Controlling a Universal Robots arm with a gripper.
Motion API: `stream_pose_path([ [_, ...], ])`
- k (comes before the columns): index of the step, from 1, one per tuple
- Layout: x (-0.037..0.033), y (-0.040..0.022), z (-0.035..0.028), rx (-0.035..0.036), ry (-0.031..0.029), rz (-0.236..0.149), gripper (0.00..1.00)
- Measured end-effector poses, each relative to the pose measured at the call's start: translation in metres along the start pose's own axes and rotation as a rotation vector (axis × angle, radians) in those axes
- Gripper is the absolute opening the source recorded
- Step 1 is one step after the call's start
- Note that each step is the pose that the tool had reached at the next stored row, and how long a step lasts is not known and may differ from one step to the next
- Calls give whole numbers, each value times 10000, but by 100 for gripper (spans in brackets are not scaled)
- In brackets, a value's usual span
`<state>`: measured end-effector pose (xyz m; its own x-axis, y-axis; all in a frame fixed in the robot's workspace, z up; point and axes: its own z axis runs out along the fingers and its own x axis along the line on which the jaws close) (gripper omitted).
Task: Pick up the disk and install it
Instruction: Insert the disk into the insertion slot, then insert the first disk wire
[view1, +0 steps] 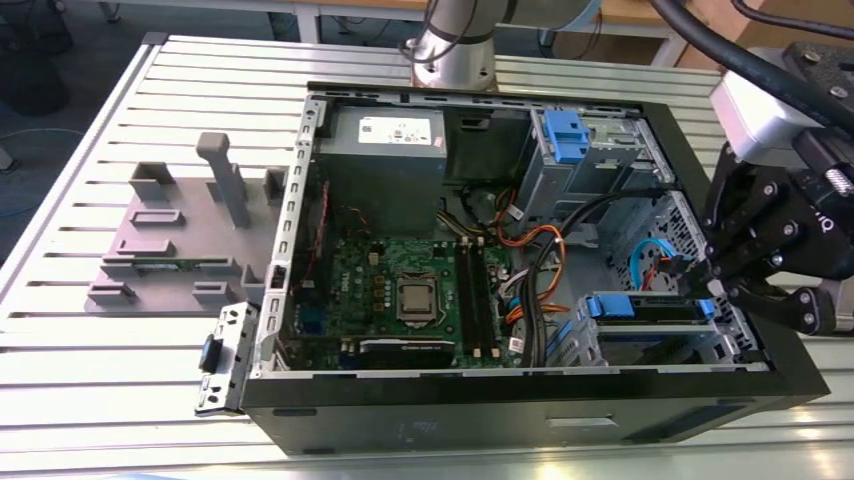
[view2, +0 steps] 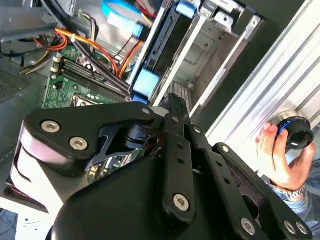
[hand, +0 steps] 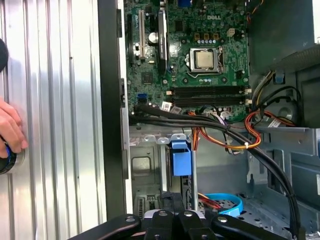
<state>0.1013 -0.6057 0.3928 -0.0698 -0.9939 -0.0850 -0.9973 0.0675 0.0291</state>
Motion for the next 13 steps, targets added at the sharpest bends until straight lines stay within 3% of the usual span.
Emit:
stream_pose_path([
  [2, -12, -35, 23, -39, -10, 3, 11],
  [5, -18, -48, 40, -54, -92, 3, 11],
  [13, -20, -58, 44, -56, -95, 1, 11],
])
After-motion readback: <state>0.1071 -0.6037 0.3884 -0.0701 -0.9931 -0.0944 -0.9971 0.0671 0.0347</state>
